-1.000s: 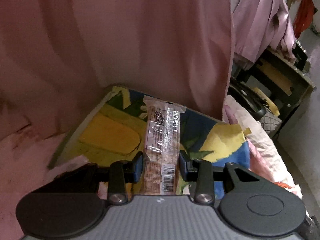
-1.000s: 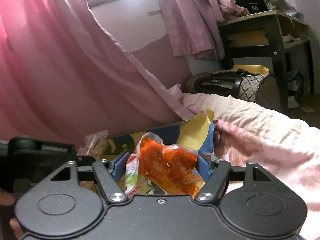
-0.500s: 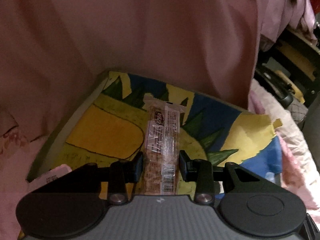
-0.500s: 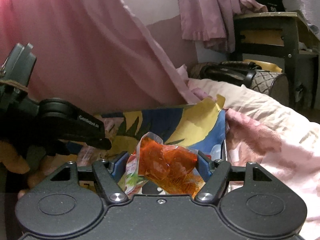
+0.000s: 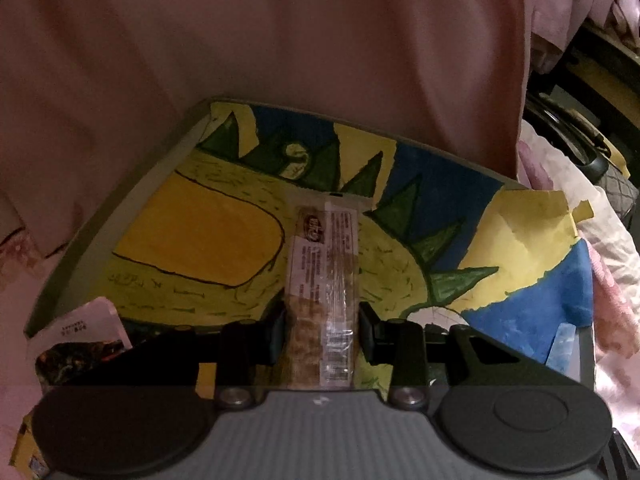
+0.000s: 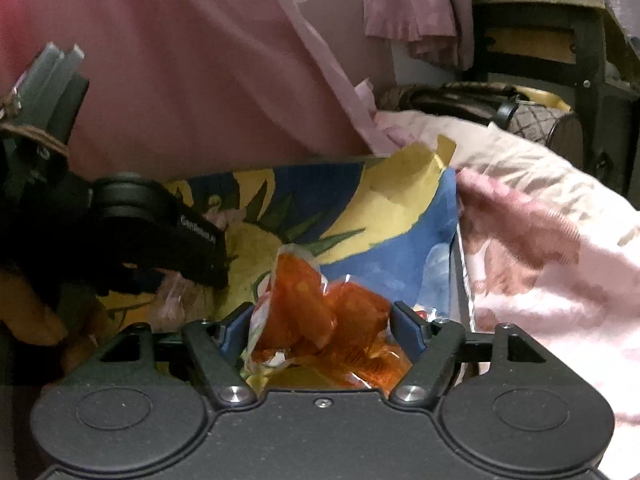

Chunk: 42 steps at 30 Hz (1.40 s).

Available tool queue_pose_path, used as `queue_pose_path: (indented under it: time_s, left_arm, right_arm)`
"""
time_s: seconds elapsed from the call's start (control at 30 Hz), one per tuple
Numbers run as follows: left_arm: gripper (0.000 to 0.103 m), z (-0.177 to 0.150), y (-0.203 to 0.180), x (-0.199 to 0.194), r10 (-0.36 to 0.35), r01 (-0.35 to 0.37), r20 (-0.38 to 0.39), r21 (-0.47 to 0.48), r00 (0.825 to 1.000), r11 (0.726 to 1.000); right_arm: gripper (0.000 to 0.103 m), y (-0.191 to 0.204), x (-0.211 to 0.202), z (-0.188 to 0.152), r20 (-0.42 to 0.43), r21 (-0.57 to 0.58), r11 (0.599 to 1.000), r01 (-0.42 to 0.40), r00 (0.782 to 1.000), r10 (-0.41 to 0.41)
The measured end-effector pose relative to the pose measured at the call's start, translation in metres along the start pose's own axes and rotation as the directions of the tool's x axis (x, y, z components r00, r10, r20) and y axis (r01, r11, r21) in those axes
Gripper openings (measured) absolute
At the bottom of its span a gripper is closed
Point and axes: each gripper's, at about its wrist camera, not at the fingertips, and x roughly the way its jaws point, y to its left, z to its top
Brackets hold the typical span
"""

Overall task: Organize snacks
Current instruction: 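Carry both snacks over the tin box and open both grippers to drop them, then lift both tools away from the tin box back toward the snack pile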

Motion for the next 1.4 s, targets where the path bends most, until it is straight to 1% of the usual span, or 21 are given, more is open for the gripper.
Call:
queue_pose_path:
  time_s: [0.1, 0.2, 0.27, 0.3, 0.33, 0.37, 0.4, 0.5, 0.53, 0.57, 0.73, 0.77, 0.97, 1.17, 1.27, 1.4]
  left_arm:
    - [0.042, 0.002, 0.000, 0.000, 0.002, -0.002, -0.004, 0.000, 1.000, 1.000]
    - [0.046, 0.002, 0.001, -0.003, 0.007, -0.007, 0.000, -0.007, 1.000, 1.000]
    - [0.054, 0.003, 0.001, -0.008, 0.005, -0.005, 0.007, -0.012, 1.000, 1.000]
    - [0.056, 0.003, 0.001, -0.010, 0.007, -0.006, 0.012, -0.011, 1.000, 1.000]
    - [0.059, 0.003, 0.002, -0.013, 0.007, -0.007, 0.017, -0.010, 1.000, 1.000]
    - [0.063, 0.003, 0.002, -0.016, 0.008, -0.008, 0.024, -0.009, 1.000, 1.000]
    - [0.065, 0.003, 0.002, -0.020, 0.009, -0.009, 0.030, -0.009, 1.000, 1.000]
    - [0.076, 0.004, 0.004, -0.034, 0.010, -0.009, 0.056, -0.014, 0.998, 1.000]
    - [0.082, 0.004, 0.005, -0.039, 0.012, -0.011, 0.069, -0.017, 0.998, 1.000]
    - [0.086, 0.004, 0.006, -0.045, 0.016, -0.015, 0.085, -0.021, 0.996, 1.000]
    - [0.093, 0.001, 0.016, -0.081, 0.012, -0.007, 0.157, -0.027, 0.987, 1.000]
    - [0.095, -0.001, 0.019, -0.089, 0.009, -0.003, 0.174, -0.032, 0.985, 0.999]
    - [0.100, -0.019, 0.037, -0.136, -0.012, 0.024, 0.258, -0.044, 0.966, 0.999]
    - [0.102, -0.045, 0.045, -0.179, -0.031, 0.044, 0.320, -0.035, 0.947, 0.998]
    - [0.102, -0.060, 0.050, -0.201, -0.039, 0.053, 0.367, -0.027, 0.930, 0.998]
    - [0.102, -0.079, 0.055, -0.228, -0.035, 0.042, 0.419, -0.006, 0.907, 0.999]
  right_arm:
    - [0.077, 0.002, 0.000, -0.001, 0.004, -0.017, 1.000, 0.006, 1.000, -0.006]
    - [0.085, 0.000, -0.002, 0.001, 0.017, -0.002, 1.000, 0.013, 1.000, -0.013]
    - [0.087, -0.002, -0.005, 0.002, 0.027, 0.009, 1.000, 0.016, 1.000, -0.016]
    - [0.090, -0.003, -0.008, 0.004, 0.035, 0.018, 1.000, 0.015, 0.999, -0.016]
    - [0.093, -0.004, -0.010, 0.005, 0.046, 0.025, 1.000, 0.015, 0.999, -0.016]
    - [0.094, -0.004, -0.013, 0.006, 0.056, 0.030, 0.999, 0.013, 0.998, -0.015]
    - [0.096, -0.005, -0.016, 0.008, 0.067, 0.033, 0.999, 0.011, 0.998, -0.014]
    - [0.100, -0.006, -0.028, 0.013, 0.099, 0.040, 0.999, 0.008, 0.995, -0.012]
    - [0.101, -0.006, -0.032, 0.015, 0.110, 0.043, 0.999, 0.009, 0.994, -0.014]
    - [0.102, -0.006, -0.037, 0.016, 0.122, 0.045, 0.999, 0.010, 0.992, -0.015]
    - [0.102, -0.008, -0.065, 0.023, 0.167, 0.061, 0.998, 0.014, 0.986, -0.024]
    - [0.102, -0.008, -0.071, 0.024, 0.177, 0.061, 0.998, 0.016, 0.984, -0.027]
    - [0.102, -0.005, -0.112, 0.029, 0.243, 0.034, 0.999, 0.021, 0.969, -0.029]
    - [0.102, 0.001, -0.157, 0.026, 0.304, 0.012, 1.000, 0.022, 0.952, -0.025]
    - [0.102, 0.005, -0.179, 0.022, 0.330, -0.005, 1.000, 0.027, 0.944, -0.024]
    - [0.102, 0.012, -0.207, 0.015, 0.365, -0.028, 0.999, 0.031, 0.931, -0.019]
